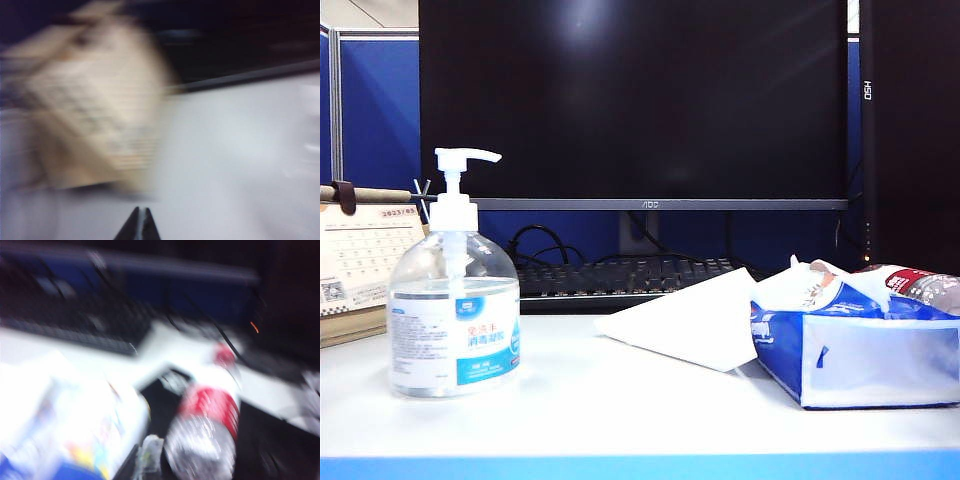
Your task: Pull out a tissue from the tissue dispenser, then press the switch of the alcohol sanitizer bottle to drop some sanitizer on the paper tissue, and finally place the treated tissue on the table.
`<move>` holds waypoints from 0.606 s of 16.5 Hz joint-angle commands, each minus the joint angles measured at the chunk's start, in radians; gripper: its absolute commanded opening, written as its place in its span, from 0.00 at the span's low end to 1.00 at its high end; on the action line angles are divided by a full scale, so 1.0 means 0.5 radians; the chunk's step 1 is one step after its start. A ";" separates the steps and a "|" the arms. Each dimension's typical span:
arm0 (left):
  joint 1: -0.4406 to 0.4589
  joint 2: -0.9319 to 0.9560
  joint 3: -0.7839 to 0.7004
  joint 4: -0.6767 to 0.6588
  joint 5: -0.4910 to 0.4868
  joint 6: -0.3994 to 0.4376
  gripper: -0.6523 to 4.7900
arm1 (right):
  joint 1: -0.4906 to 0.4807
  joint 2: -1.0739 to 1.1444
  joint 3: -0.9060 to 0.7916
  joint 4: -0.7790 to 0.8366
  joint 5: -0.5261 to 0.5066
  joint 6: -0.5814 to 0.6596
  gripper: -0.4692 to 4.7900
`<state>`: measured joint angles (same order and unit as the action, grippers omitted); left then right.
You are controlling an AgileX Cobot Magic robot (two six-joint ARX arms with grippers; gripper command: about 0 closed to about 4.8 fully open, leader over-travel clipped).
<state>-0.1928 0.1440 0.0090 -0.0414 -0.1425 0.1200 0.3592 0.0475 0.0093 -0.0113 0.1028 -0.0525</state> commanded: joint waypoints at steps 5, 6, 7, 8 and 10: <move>0.546 0.006 0.002 0.384 0.647 -0.172 0.11 | -0.281 -0.003 0.005 0.212 -0.386 0.302 0.09; 0.599 0.006 0.002 0.254 0.670 -0.210 0.11 | -0.279 -0.003 0.005 0.205 -0.442 0.327 0.09; 0.648 0.006 0.002 0.072 0.669 -0.197 0.11 | -0.273 -0.003 0.002 0.192 -0.478 0.340 0.09; 0.671 0.005 0.002 -0.019 0.662 -0.192 0.11 | -0.274 -0.003 0.001 0.190 -0.461 0.340 0.09; 0.671 0.004 0.002 0.194 0.713 -0.298 0.11 | -0.275 -0.003 0.001 0.253 -0.418 0.339 0.09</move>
<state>0.1436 0.1459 0.0082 -0.0143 0.2016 0.0048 0.2222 0.0471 0.0090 0.0757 -0.1127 0.1139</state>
